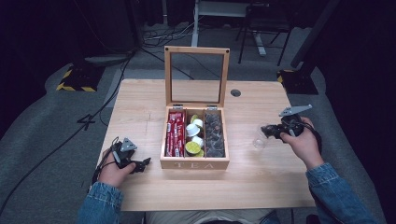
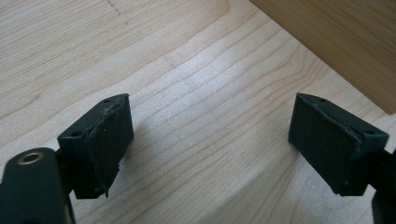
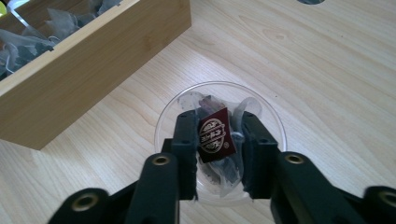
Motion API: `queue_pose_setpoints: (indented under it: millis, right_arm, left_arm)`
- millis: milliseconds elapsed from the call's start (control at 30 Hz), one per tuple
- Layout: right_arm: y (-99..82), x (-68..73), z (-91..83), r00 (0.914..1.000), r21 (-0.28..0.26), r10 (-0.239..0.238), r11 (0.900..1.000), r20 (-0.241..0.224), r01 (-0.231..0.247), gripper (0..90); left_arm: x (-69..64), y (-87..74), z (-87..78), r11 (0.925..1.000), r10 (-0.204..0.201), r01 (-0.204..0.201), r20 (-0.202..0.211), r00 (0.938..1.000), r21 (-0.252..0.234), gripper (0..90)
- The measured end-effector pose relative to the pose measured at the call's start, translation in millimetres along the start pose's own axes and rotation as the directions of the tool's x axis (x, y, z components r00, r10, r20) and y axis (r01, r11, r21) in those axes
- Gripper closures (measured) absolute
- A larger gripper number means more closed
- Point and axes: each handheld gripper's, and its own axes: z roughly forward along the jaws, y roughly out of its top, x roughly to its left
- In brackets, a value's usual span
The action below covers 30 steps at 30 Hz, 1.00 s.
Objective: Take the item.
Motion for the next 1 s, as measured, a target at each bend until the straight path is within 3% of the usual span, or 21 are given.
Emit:
queue_pose_setpoints:
  millis: [100, 200, 533, 800, 1000]
  right_arm:
    - [-1.0, -0.8, 0.0, 0.9993, -0.016, 0.035, 0.9992, -0.013, -0.035, 54.1]
    - [-0.1, 0.1, -2.6, 0.9991, -0.045, 0.041, 0.9981, -0.010, -0.042, 46.2]
    - [5.8, 2.3, -6.2, 0.9977, -0.091, 0.063, 0.9937, -0.027, -0.065, 42.7]
    - [17.5, 5.6, -11.7, 0.9969, -0.154, 0.078, 0.9849, -0.007, -0.078, 37.2]
    - [33.5, 8.3, -19.9, 0.9984, -0.194, 0.056, 0.9795, 0.007, -0.053, 34.5]
  left_arm:
    - [0.0, 0.0, 0.0, 1.0000, 0.001, -0.001, 0.000, 1.0000, 0.000, 14.4]
    - [0.0, 0.0, 0.0, 1.0000, 0.000, 0.000, 0.000, 1.0000, 0.000, 14.4]
    - [0.8, 1.3, 1.2, 1.0000, 0.000, 0.000, 0.004, 1.0000, 0.001, 14.0]
    - [0.9, 1.9, 1.9, 1.0000, -0.001, 0.001, 0.002, 1.0000, -0.001, 14.0]
    - [1.3, 3.5, 3.0, 1.0000, 0.002, -0.002, -0.001, 1.0000, 0.002, 13.9]
